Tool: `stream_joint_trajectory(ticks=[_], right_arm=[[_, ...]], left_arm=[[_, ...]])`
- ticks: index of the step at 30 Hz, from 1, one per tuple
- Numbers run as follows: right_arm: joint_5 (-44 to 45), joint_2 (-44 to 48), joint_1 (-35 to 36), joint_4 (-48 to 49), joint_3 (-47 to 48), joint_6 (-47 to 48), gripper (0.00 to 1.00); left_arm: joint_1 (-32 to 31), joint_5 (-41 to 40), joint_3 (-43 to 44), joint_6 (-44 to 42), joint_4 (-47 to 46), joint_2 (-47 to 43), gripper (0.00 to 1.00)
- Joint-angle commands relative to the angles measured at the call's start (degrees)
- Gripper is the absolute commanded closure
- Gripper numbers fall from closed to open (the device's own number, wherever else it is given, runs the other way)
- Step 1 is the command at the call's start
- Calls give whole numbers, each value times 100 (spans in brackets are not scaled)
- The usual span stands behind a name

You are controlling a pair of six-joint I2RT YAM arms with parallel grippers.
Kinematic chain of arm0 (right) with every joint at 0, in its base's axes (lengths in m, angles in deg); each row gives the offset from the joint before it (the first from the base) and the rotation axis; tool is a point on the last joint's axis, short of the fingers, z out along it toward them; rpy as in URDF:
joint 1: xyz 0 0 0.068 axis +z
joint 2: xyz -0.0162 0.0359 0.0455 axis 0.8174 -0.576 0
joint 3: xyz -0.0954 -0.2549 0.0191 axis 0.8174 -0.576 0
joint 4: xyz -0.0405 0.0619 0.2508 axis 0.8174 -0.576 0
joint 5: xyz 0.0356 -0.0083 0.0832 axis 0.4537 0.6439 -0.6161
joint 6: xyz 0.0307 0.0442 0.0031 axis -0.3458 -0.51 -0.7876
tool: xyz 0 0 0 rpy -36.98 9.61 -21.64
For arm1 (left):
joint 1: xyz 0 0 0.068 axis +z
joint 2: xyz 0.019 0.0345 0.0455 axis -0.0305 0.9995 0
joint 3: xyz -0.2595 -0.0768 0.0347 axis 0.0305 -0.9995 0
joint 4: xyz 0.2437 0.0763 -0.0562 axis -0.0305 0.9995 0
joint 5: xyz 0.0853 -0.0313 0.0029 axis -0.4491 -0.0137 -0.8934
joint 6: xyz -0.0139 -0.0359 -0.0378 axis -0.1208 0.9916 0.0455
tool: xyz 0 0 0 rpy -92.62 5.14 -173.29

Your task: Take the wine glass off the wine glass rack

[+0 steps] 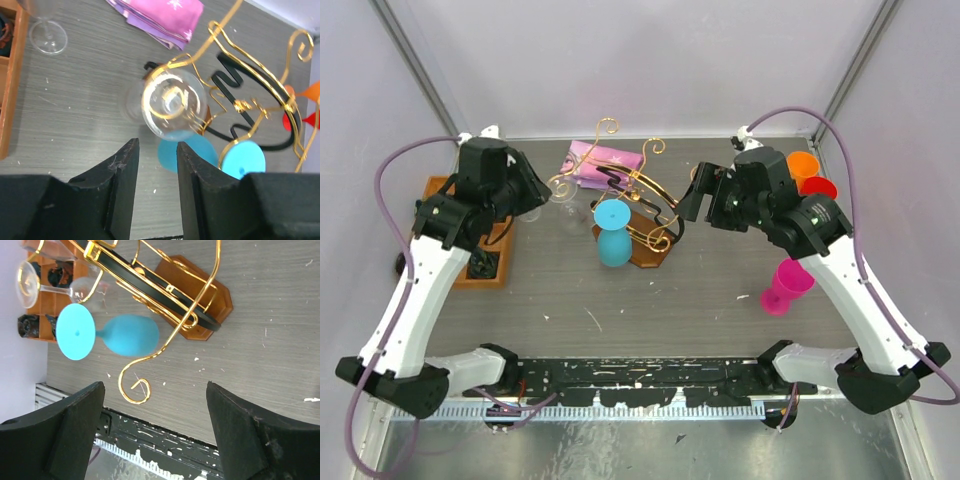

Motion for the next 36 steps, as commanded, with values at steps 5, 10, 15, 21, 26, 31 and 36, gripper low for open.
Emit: stream_joint_trajectory(ticks=[5,10,15,21,26,31,36], right_arm=[[-311,32,24,571,498,171,13],[-1481,-176,25,1564,56,-41,24],[-2141,-966,192,2342,232,-202,31],[-2186,-2076,559,2413,1142,-58,32],[-2332,-2601,636,2600,1473,-72,34],[-2418,-2978,704,2843,1760,-114,37],[-2424,-3345,786,2780,2261,-102,41]], left_arm=[[866,749,275,209,-230,509,43],[1087,953,348,197,-211,711,34],[1199,974,194,215,-409,359,27],[1275,1263,168,261,-443,444,27],[1299,1360,80,319,-555,434,26],[1313,1405,25,295,-451,373,23],[1332,1363,-63,245,-416,223,21]])
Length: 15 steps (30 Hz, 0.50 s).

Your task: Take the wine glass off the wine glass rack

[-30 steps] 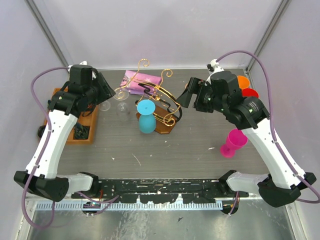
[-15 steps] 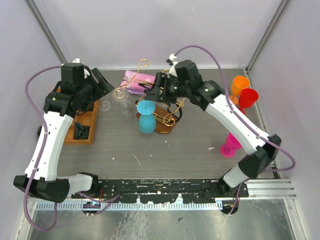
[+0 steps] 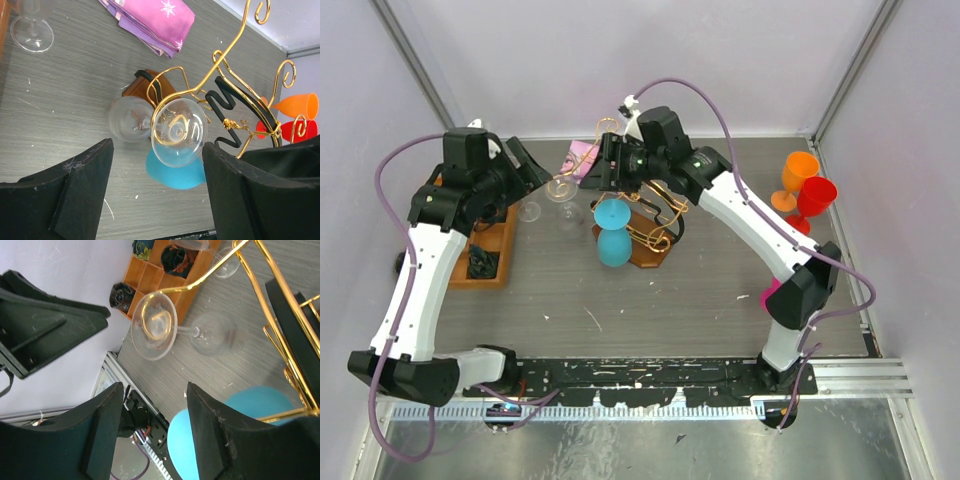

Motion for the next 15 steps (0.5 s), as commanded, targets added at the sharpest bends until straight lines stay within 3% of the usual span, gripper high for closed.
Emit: stream_joint_trajectory(ticks=[1,8,15], right_arm=[[-129,-195,82,337,619,-4,42],[-165,-837,113,122,1170,3,56],[-62,-1028,123,124,1175,42,56]], left_arm=[[60,68,-93,-56,-54,-228,20],[96,97,-132,-94,-9,-272,18],[162,96,-196,-129,26,-446,15]])
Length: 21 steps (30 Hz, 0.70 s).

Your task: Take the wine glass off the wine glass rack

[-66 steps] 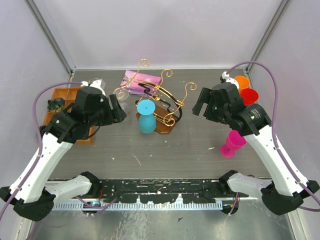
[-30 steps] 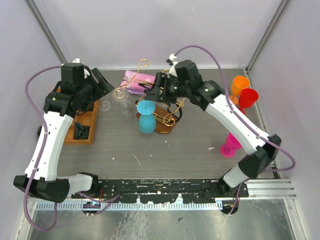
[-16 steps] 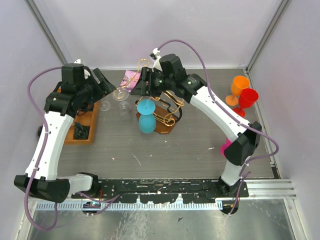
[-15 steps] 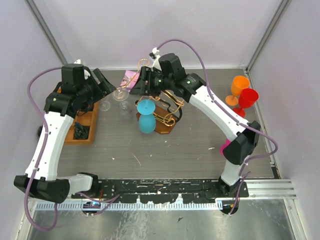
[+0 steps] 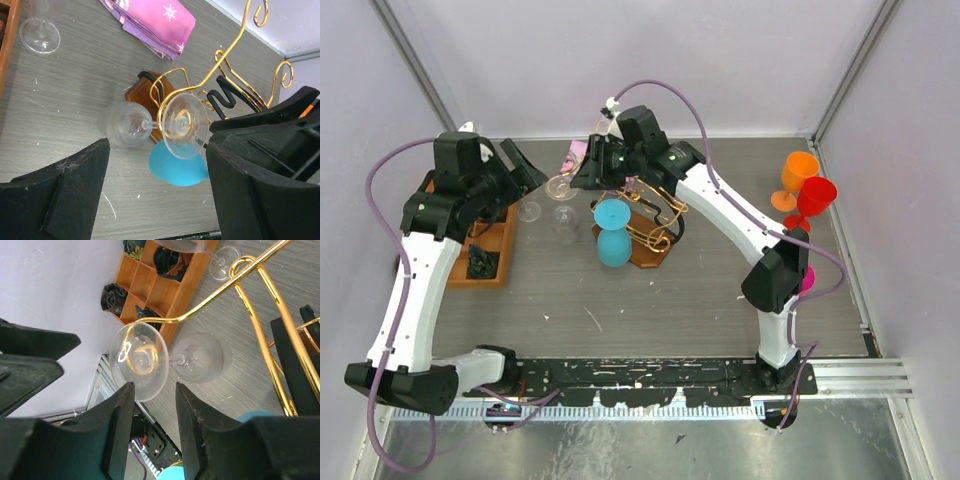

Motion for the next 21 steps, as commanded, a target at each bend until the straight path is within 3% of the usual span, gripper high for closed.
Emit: stream_joint_trajectory(ticks=[1,5,10,17,20,21], right_arm=[[-18,19,38,139,229,33,56],[-131,-93,41,290,234,-47,56],[-397,-240,73,578,271,-231,67],[-539,-469,94,598,429,-315,68],[-551,-460,96,664,396,-339,96],[-551,-430,98,699,370,-352,99]], left_arm=[[55,97,-91,-93,-16,-215,15],[68,142,-103,-75,-16,-245,14],[81,154,-159,-84,17,-266,13],[118,150,-172,-132,92,-313,9],[129,146,-163,-160,119,-311,9],[129,153,-157,-167,130,-305,8]])
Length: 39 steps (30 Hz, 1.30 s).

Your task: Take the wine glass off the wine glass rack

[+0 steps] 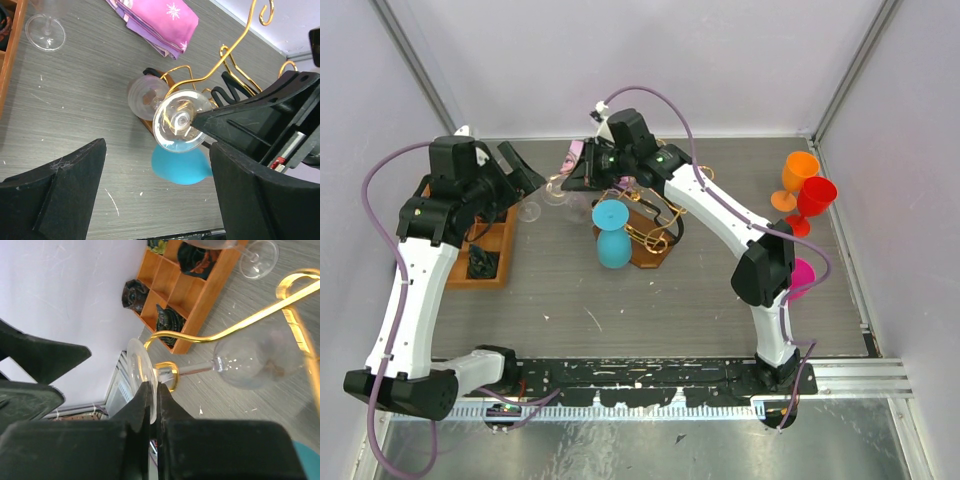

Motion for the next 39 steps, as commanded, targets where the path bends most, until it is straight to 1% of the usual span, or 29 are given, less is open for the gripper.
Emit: stream_joint_trajectory(ticks=[1,7,14,19,23,29,31,36,39], right_arm=[[-30,136,44,325,209,22,99],[65,390,25,345,106,-9,99],[-292,367,28,560,107,-313,99],[-668,252,23,1034,-14,-694,99],[-669,34,18,1234,150,-780,99],[-774,-133,-85,1965,121,-1210,99],[-721,-152,-141,1970,156,-1234,99],[-543,175,-437,1972,-212,-1223,99],[-677,394,-556,1961,-373,-1206,99]], left_arm=[[32,113,-36,-129,53,-123,8],[40,121,-66,-135,69,-149,8],[48,139,-53,-144,87,-157,7],[57,146,-116,-161,120,-173,7],[67,149,-76,-191,158,-185,7],[101,158,-51,-222,201,-219,5],[110,189,-51,-214,203,-211,5],[119,235,-57,-206,200,-202,4],[119,270,-98,-196,172,-193,4]])
